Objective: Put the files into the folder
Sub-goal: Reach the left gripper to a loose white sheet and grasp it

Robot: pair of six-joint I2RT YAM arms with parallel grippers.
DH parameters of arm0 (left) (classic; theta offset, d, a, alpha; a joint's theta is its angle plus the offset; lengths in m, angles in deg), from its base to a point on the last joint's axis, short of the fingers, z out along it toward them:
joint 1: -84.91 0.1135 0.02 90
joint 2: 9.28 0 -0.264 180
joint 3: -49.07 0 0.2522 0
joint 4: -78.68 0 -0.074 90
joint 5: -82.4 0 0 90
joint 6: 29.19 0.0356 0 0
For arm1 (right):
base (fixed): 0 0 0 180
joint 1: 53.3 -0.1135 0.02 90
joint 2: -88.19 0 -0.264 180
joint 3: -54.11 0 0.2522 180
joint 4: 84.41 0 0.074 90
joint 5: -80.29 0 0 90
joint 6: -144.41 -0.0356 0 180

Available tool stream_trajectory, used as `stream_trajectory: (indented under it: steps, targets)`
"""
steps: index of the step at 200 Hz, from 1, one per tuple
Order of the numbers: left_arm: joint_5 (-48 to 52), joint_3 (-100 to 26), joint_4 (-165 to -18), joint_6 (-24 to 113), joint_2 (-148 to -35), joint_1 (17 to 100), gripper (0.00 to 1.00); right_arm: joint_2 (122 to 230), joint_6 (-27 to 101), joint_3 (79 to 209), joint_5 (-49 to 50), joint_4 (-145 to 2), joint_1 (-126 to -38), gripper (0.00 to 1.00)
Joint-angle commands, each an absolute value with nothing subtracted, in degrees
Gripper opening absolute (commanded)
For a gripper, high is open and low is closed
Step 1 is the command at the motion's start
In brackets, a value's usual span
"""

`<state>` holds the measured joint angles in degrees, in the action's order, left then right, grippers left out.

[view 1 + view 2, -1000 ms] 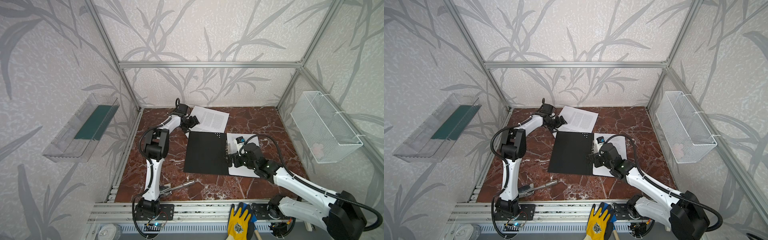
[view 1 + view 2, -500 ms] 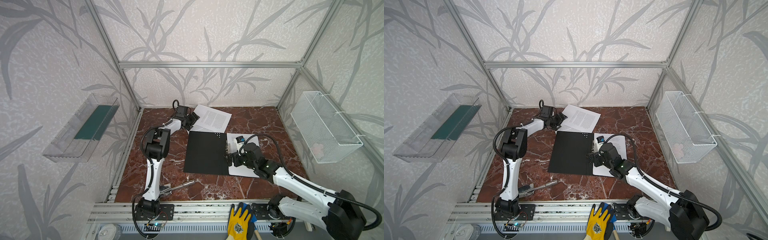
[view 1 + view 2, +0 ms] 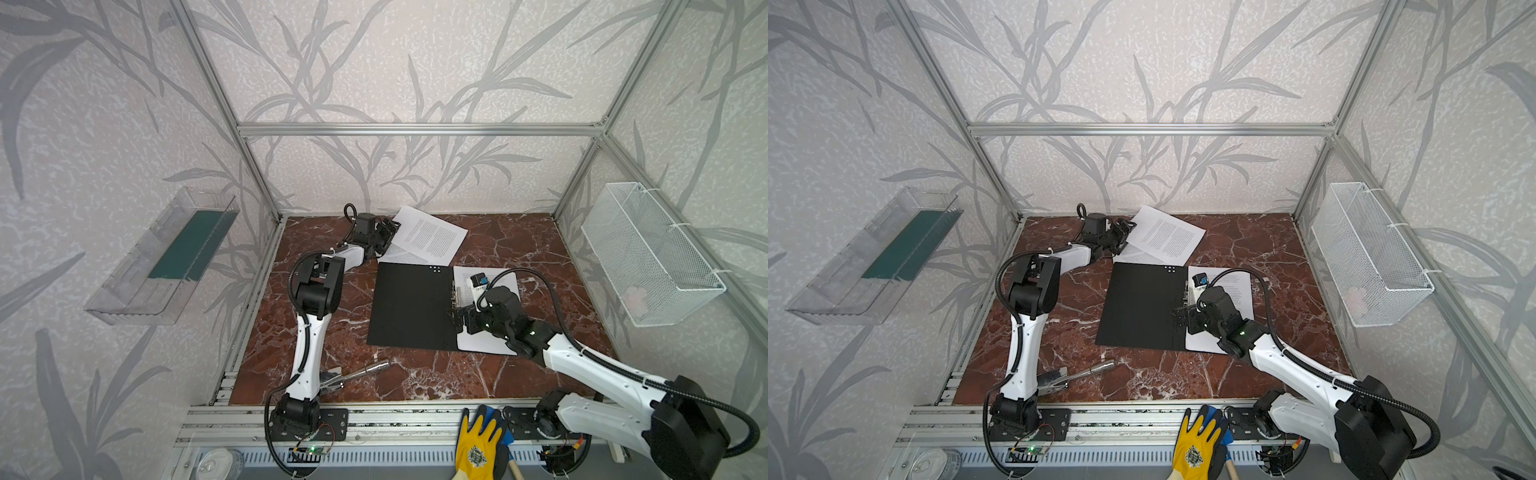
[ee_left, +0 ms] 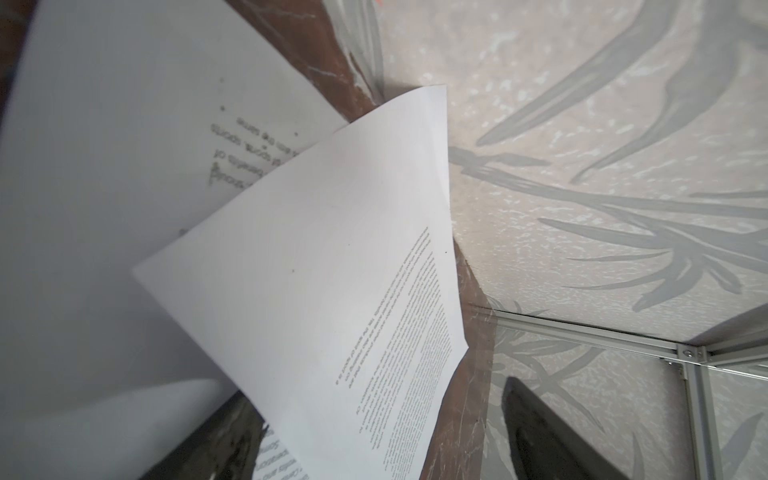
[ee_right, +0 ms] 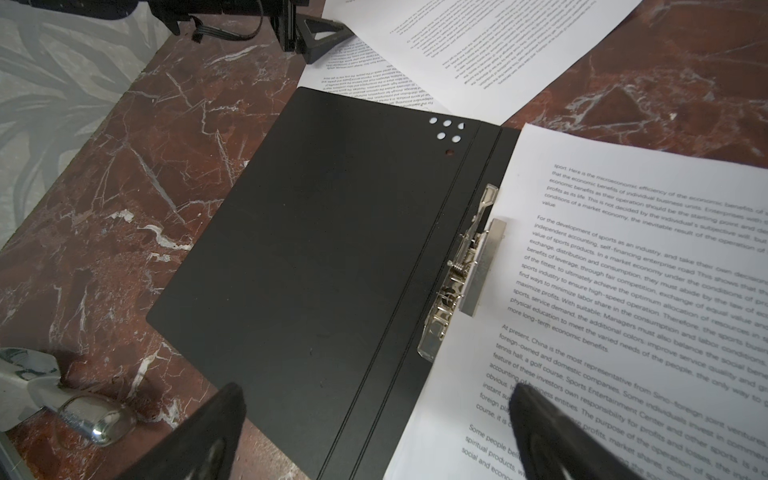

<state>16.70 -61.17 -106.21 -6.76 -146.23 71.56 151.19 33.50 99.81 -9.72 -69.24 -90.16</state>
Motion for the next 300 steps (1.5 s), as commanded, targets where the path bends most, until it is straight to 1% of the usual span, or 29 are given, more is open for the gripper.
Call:
stream_trajectory:
  steps: [1,17,34,46,76,86,109,170,209,276,300]
  targets:
    - [18.25,-60.84,-117.25,-8.52,-147.04,71.10,0.87,152.33,34.24,99.07,-10.33,-71.17,-90.30,1.00]
    - [18.66,-60.41,-120.23,-8.39,-146.99,70.71,0.85,153.00,34.32,99.07,-9.99,-71.52,-90.33,1.00]
    - [18.15,-61.08,-118.19,-6.98,-146.87,70.41,0.84,153.62,34.36,99.15,-10.10,-71.61,-90.35,1.00]
    - [17.39,-60.77,-117.63,-7.12,-147.04,70.40,0.81,153.83,34.32,99.11,-9.95,-71.76,-90.30,1.00]
    - [16.37,-60.22,-116.42,-7.37,-147.45,70.58,0.67,153.80,34.35,99.07,-10.08,-71.66,-90.35,1.00]
    - [15.93,-59.98,-115.73,-7.38,-147.50,70.65,0.61,153.76,34.31,98.98,-9.84,-71.84,-90.32,1.00]
    - [15.66,-60.06,-113.90,-7.63,-147.72,70.97,0.50,153.89,34.18,99.06,-9.64,-71.88,-90.31,1.00]
    - [13.27,-59.28,-107.76,-7.22,-147.68,71.90,0.37,153.84,33.87,98.89,-9.12,-72.23,-90.31,1.00]
    - [13.10,-59.58,-106.93,-7.39,-148.39,72.42,0.28,153.58,33.75,98.76,-9.22,-72.27,-90.33,1.00]
    - [13.16,-61.35,-106.03,-7.34,-149.71,73.13,0.19,152.02,33.63,97.81,-8.48,-73.91,-90.30,0.99]
    - [13.63,-61.73,-106.61,-7.99,-150.33,73.26,0.12,151.39,33.70,97.10,-8.15,-74.95,-90.30,0.99]
